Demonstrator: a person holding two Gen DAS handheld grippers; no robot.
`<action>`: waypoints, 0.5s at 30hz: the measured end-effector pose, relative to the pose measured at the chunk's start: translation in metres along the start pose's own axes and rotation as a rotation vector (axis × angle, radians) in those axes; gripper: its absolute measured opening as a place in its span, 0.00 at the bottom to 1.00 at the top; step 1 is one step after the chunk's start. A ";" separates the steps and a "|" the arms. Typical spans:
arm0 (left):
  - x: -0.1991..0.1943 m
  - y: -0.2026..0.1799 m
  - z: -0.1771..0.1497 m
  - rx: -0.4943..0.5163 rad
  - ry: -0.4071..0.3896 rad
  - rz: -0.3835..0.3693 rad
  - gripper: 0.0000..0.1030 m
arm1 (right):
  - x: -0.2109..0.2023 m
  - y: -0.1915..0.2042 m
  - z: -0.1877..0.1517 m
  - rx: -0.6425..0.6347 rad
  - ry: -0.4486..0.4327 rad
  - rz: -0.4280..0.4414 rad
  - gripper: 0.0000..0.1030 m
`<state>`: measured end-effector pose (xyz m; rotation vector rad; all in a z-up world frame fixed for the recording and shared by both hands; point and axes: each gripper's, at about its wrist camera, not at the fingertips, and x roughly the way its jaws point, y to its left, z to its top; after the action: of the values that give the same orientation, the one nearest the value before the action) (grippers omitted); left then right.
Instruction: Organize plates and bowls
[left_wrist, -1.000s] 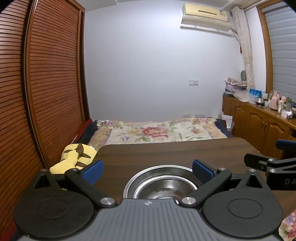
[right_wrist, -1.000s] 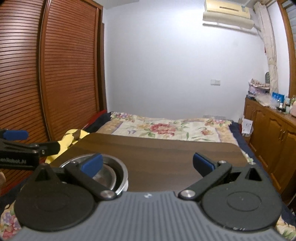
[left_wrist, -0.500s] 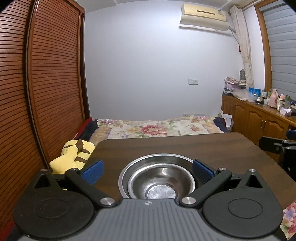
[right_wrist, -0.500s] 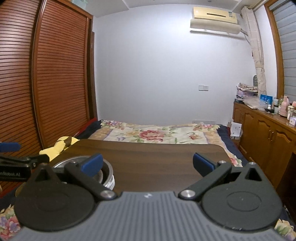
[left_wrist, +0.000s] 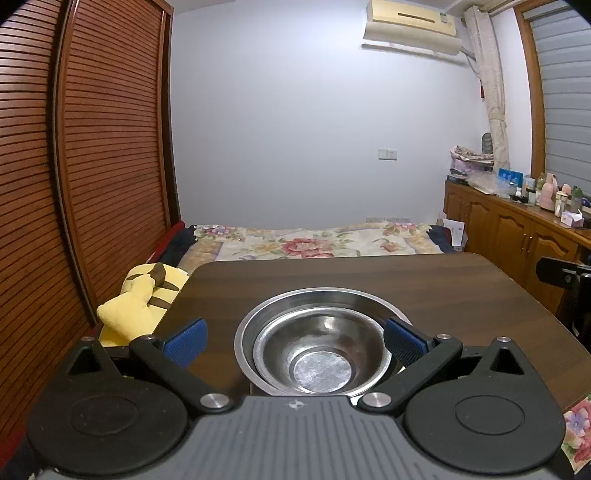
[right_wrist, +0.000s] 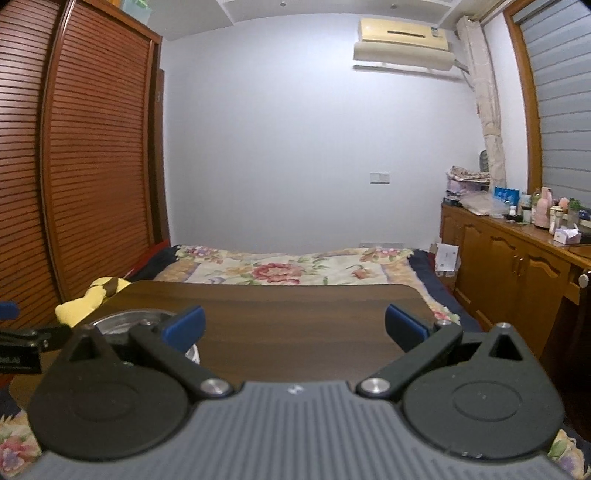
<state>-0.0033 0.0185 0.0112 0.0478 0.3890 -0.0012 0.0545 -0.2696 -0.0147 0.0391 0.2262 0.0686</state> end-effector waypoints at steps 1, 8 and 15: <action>0.000 0.000 0.000 -0.001 -0.001 0.002 1.00 | 0.000 -0.001 -0.001 0.002 0.001 -0.001 1.00; 0.001 0.003 0.001 -0.004 0.000 0.005 1.00 | 0.000 -0.005 -0.002 0.008 0.002 -0.009 1.00; 0.003 0.004 0.001 -0.006 -0.001 0.009 1.00 | 0.001 -0.003 -0.003 0.005 0.006 -0.010 1.00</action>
<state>-0.0004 0.0229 0.0113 0.0439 0.3878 0.0084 0.0548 -0.2724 -0.0177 0.0428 0.2330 0.0578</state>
